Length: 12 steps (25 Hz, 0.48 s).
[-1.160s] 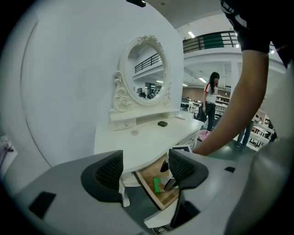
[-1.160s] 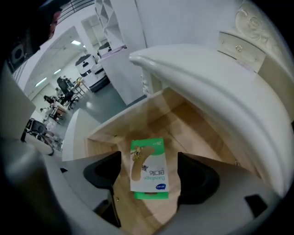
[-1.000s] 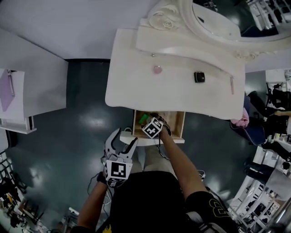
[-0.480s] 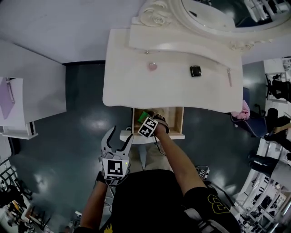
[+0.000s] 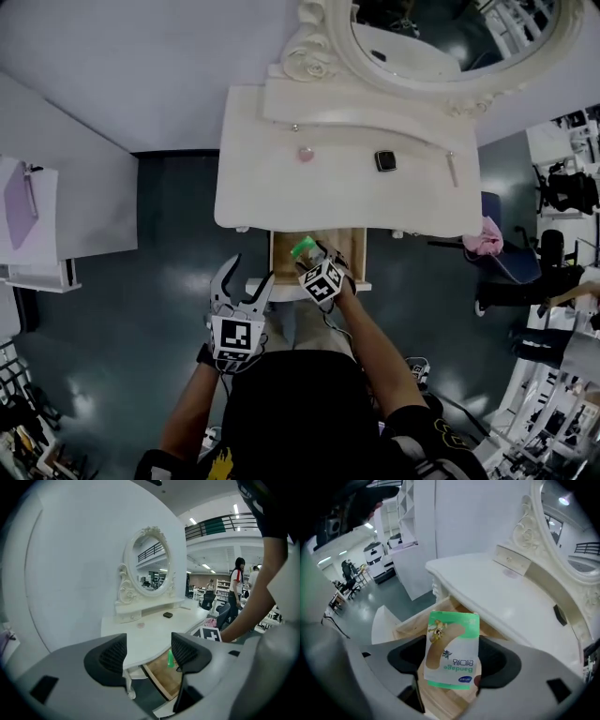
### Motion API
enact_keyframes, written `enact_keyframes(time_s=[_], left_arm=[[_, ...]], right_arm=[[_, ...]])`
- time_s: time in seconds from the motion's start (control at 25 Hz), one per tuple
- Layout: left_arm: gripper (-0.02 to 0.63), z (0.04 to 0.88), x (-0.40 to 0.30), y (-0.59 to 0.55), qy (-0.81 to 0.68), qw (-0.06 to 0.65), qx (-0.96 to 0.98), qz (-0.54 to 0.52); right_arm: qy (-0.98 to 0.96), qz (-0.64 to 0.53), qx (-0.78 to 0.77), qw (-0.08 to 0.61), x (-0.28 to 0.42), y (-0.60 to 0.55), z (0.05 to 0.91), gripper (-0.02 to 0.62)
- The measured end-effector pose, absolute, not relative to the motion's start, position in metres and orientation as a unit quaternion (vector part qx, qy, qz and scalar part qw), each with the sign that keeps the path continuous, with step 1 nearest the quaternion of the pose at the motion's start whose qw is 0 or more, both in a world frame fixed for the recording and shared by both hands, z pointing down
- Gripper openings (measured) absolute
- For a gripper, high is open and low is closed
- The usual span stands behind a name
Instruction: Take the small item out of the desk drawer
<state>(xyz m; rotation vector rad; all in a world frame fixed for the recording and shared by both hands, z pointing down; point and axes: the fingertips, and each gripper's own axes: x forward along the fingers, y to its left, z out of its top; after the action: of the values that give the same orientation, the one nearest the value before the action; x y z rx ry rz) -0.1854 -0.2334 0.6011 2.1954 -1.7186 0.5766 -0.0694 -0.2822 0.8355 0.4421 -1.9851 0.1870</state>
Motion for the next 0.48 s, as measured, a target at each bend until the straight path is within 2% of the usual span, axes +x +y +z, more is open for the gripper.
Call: enact_keyframes(time_s=[0.2, 0.48], left_arm=[[0.304, 0.576, -0.177, -0.219, -0.581, 0.126, 0.78, 0.196], [0.304, 0.547, -0.176, -0.208, -0.574, 0.082, 0.79, 0.199]], right_arm=[[-0.84, 0.096, 0.258, 0.467, -0.044, -0.268, 0.782, 0.362], [-0.846, 0.113, 0.393, 0.341, 0.001, -0.263, 0.688, 0.36]])
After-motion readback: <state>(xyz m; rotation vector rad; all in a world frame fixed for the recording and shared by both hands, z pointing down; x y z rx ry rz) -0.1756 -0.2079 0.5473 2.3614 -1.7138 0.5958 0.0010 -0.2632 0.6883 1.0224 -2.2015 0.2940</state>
